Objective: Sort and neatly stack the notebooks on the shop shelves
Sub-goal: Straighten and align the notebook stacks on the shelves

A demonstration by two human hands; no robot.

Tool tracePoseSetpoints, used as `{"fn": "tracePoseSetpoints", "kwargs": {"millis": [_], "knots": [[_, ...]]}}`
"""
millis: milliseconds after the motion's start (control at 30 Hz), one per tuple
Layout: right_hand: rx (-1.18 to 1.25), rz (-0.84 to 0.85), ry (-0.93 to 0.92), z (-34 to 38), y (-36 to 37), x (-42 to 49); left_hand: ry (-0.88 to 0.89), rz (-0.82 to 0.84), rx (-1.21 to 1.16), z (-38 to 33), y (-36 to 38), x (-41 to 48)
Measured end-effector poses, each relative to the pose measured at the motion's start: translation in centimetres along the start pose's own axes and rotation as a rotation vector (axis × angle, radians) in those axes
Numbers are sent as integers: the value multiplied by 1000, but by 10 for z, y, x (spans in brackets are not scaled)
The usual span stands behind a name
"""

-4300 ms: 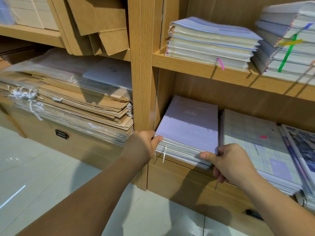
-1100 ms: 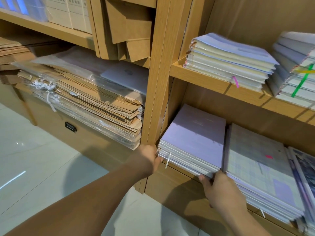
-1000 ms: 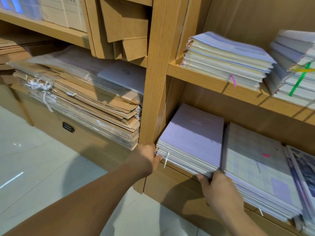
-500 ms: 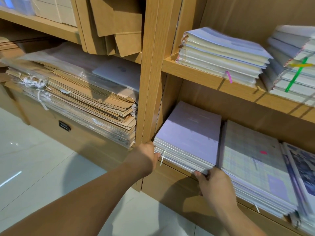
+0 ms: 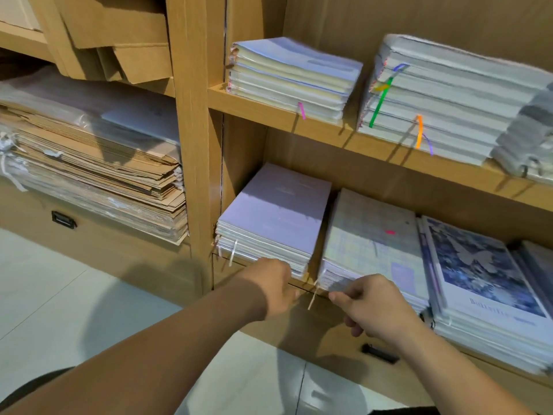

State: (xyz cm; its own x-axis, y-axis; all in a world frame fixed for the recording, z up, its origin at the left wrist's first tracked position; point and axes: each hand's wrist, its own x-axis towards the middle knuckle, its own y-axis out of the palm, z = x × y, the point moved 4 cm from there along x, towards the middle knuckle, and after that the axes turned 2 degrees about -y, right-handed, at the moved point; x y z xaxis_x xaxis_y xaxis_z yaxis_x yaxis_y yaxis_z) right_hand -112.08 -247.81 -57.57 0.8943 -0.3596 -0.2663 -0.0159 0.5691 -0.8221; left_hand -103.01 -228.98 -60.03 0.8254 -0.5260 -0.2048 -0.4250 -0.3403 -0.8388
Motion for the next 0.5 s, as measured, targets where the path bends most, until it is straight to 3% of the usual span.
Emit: {"fn": "tracePoseSetpoints", "kwargs": {"millis": [233, 500], "knots": [[-161, -241, 198, -81, -40, -15, 11, -113, -14, -47, 33, 25], [73, -290, 160, -114, -29, -4, -32, -116, 29, -48, 50, 48]]}}
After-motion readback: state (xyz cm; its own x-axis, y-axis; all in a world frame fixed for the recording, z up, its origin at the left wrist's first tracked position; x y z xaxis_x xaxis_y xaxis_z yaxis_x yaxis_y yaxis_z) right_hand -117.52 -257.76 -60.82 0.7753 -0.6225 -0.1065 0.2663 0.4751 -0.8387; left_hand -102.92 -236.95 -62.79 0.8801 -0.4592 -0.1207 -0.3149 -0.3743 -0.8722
